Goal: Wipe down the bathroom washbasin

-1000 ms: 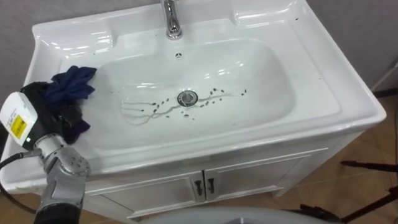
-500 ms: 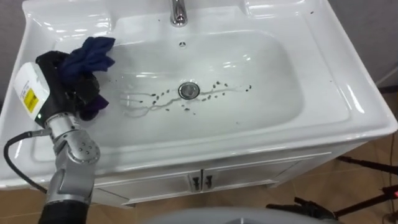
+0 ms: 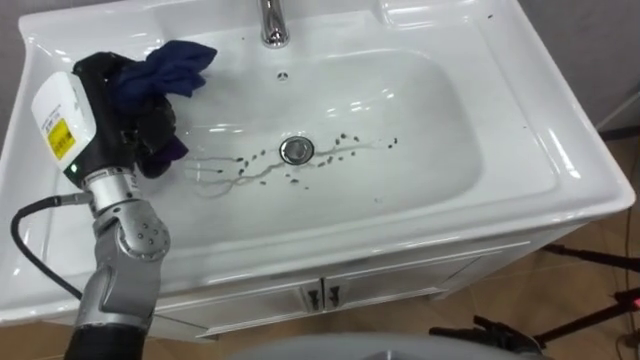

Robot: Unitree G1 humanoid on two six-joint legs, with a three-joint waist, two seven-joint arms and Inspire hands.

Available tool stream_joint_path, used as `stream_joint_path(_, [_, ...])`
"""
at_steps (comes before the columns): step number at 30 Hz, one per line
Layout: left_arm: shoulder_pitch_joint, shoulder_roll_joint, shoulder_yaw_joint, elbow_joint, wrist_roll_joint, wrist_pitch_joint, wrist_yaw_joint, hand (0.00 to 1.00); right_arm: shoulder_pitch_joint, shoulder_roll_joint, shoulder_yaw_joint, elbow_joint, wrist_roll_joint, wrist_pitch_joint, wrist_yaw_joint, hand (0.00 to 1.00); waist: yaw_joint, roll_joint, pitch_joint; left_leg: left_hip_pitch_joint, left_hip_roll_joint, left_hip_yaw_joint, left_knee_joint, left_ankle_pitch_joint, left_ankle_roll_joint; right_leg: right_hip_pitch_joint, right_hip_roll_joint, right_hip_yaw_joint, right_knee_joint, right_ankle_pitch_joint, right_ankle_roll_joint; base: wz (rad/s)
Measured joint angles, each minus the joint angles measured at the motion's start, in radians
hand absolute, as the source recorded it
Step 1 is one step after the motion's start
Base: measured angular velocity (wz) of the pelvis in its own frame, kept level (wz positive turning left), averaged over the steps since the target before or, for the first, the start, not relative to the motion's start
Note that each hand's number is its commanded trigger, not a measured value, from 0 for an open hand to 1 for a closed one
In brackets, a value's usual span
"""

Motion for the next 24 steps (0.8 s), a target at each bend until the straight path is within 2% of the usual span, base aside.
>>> stream_joint_path(4, [0.000,0.000,-0.006,0.015,0.066,0.002,-0.002,1.00,0.001,-0.002,0.000,0.000,0.001,0.002,0.008,0.00,0.000,0.000,0.0003,0.000,0.000,0.000,0.000,0.000,0.000,0.001,0.000,-0.001,0.000,0.000,0.000,0.00])
stream_joint_path(9, [0.001,0.001,-0.014,0.037,0.199,0.021,-0.034,1.00,0.004,-0.012,-0.002,0.000,0.006,0.003,0.019,0.00,0.001,0.008,0.0050,-0.001,0.000,0.003,0.000,0.000,0.000,-0.001,0.000,0.003,0.000,0.000,0.000,0.00])
stream_joint_path(12, [0.001,0.003,-0.013,0.069,0.251,0.036,-0.058,1.00,0.006,-0.021,-0.009,-0.001,-0.003,0.003,0.020,0.00,0.001,0.018,0.0024,-0.001,0.000,0.006,0.001,0.000,0.000,-0.003,0.001,0.012,0.001,0.000,0.000,-0.03])
stream_joint_path(15, [0.002,0.004,-0.014,0.106,0.273,0.055,-0.088,1.00,0.011,-0.026,-0.011,-0.001,-0.003,0.003,0.012,0.00,0.001,0.025,-0.0006,0.000,0.000,0.009,0.001,0.000,0.000,-0.004,0.002,0.018,0.002,0.000,-0.001,-0.03])
stream_joint_path(19, [0.002,0.009,-0.014,0.134,0.313,0.063,-0.113,1.00,0.011,-0.026,-0.017,0.000,-0.009,0.004,0.000,0.00,0.000,0.025,-0.0006,-0.001,0.000,0.010,0.001,0.000,0.000,-0.006,0.002,0.020,0.003,0.001,-0.001,0.00])
stream_joint_path(24, [0.002,0.020,-0.017,0.188,0.334,0.075,-0.155,1.00,0.011,-0.027,-0.017,0.000,-0.017,0.006,-0.005,0.00,-0.021,0.025,-0.0001,-0.001,0.000,0.011,0.001,0.000,0.000,-0.008,0.002,0.024,0.005,0.001,-0.001,0.00])
